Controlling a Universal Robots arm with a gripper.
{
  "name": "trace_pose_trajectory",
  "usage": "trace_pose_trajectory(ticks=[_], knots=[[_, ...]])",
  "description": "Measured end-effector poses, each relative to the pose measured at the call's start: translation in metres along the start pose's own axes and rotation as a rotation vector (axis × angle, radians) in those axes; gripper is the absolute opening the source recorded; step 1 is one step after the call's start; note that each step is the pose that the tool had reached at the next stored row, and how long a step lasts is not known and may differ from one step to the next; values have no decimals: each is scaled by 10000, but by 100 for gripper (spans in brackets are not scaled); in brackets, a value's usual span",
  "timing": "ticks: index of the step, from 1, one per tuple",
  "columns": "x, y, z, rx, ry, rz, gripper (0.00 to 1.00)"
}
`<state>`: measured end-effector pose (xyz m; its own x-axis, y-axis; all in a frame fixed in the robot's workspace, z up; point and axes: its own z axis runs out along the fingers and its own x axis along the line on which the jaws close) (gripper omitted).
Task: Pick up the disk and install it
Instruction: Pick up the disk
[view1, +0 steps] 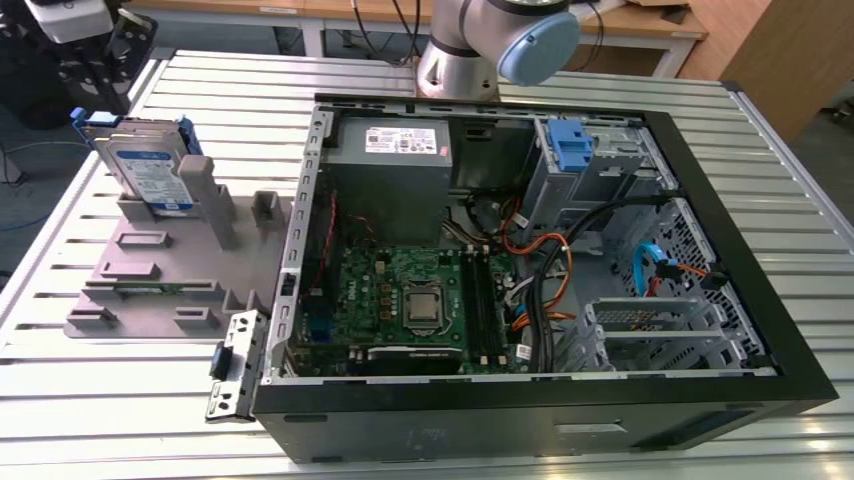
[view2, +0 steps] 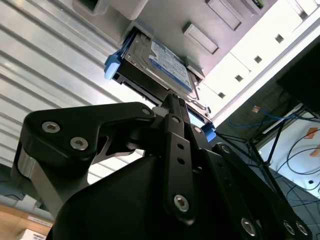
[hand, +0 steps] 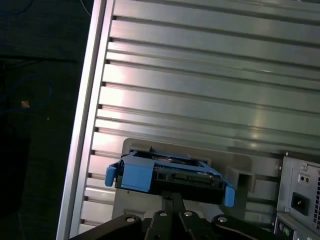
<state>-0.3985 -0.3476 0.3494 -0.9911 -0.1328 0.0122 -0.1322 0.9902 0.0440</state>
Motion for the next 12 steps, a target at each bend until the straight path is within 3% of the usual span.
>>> trace_pose_trajectory(ticks=[12], knots=[[0,0,0,26,95,-2141,11]])
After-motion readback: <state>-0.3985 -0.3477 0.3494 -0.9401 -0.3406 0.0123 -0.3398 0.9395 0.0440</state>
